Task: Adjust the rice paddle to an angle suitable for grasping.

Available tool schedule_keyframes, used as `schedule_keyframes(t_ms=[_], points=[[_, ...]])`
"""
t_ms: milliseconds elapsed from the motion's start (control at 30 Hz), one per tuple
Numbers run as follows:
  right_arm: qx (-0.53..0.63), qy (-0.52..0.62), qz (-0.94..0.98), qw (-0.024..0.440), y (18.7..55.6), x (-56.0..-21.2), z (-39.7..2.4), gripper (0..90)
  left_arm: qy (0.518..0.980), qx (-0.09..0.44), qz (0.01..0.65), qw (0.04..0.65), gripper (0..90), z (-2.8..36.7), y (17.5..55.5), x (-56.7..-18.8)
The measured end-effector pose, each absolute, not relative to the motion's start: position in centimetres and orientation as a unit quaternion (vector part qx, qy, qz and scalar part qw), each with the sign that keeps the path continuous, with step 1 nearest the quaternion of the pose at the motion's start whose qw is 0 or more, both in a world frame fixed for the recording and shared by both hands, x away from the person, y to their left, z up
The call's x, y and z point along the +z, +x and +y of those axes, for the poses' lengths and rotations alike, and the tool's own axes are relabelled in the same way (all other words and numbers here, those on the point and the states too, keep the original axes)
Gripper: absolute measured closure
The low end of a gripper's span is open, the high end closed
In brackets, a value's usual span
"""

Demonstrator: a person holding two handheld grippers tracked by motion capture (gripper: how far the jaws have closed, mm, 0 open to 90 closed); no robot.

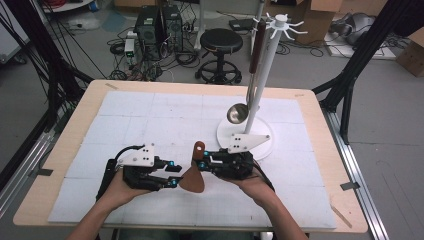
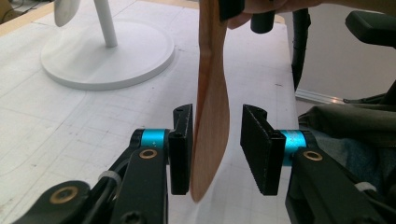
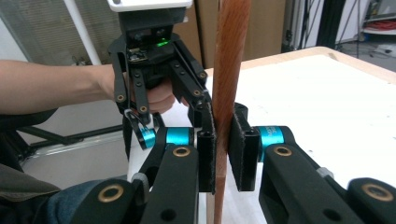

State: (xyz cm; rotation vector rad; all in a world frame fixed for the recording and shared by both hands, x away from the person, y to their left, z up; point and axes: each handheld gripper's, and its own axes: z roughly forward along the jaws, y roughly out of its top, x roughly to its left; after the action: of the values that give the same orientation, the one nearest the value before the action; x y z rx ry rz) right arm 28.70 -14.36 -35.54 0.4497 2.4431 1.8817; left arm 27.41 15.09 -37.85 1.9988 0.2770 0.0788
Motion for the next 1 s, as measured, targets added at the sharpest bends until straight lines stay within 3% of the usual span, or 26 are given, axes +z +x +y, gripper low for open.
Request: schedule_keyframes(t_ms=[1000], points=[[0.599, 0.192, 0.776, 0.045, 30.1, -33.7, -20.1, 83.0, 0.819, 0.056, 0.172, 0.545, 48.5, 19.5, 27.4, -37.8]])
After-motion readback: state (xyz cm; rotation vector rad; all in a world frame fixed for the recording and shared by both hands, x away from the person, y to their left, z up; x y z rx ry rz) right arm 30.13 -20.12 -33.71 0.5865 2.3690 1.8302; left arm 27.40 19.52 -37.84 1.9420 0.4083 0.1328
